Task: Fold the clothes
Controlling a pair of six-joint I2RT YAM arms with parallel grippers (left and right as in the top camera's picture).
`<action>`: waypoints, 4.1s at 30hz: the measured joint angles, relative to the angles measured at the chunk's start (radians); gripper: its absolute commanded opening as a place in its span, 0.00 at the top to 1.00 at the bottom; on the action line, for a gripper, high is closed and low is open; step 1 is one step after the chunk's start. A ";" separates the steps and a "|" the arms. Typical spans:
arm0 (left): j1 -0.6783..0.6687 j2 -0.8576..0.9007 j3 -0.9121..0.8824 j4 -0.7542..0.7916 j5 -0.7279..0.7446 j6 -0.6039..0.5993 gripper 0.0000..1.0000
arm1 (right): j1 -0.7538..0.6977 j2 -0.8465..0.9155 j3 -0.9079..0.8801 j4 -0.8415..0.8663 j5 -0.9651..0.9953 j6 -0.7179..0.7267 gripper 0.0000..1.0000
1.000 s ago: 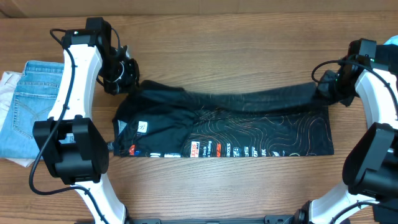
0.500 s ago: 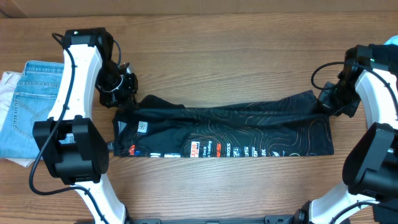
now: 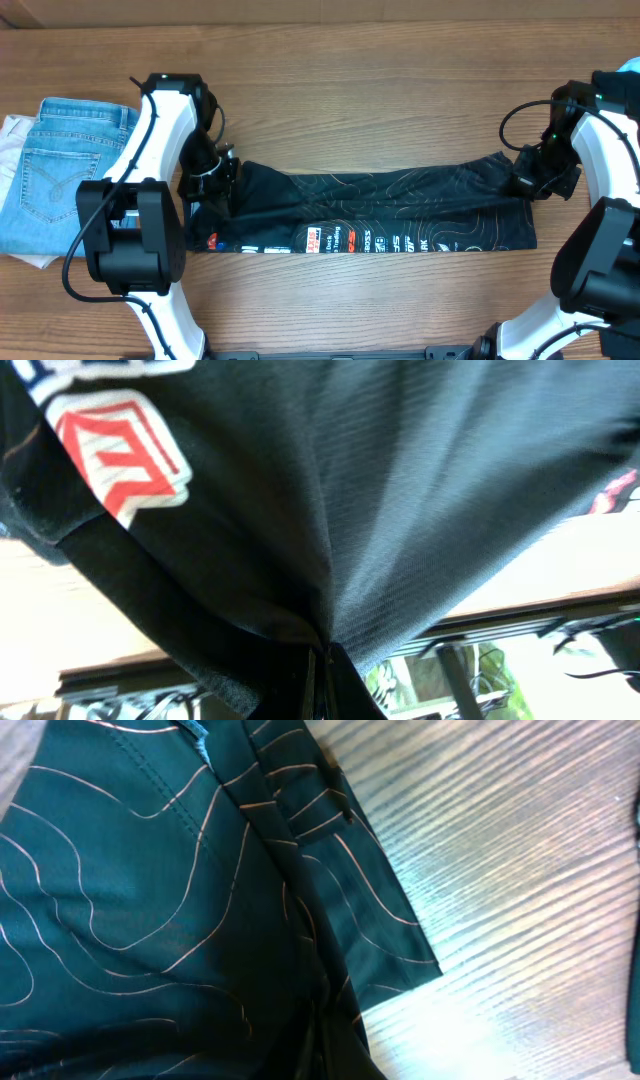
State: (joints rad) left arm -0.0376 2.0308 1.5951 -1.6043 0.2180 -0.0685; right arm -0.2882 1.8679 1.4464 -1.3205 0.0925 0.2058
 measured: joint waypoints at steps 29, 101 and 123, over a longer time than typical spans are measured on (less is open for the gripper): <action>-0.013 0.000 -0.019 0.409 0.116 -0.048 0.51 | 0.000 0.000 0.000 -0.027 0.019 0.003 0.74; -0.210 -0.039 0.047 0.357 0.049 -0.274 0.96 | -0.006 0.000 0.000 -0.015 -0.011 0.003 0.74; -0.367 -0.039 0.047 0.380 -0.029 -0.186 0.69 | -0.006 0.000 0.000 -0.015 -0.012 0.004 0.65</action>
State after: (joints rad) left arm -0.4046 1.9919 1.6424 -1.2240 0.1886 -0.2546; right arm -0.2939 1.8679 1.4464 -1.3357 0.0807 0.2096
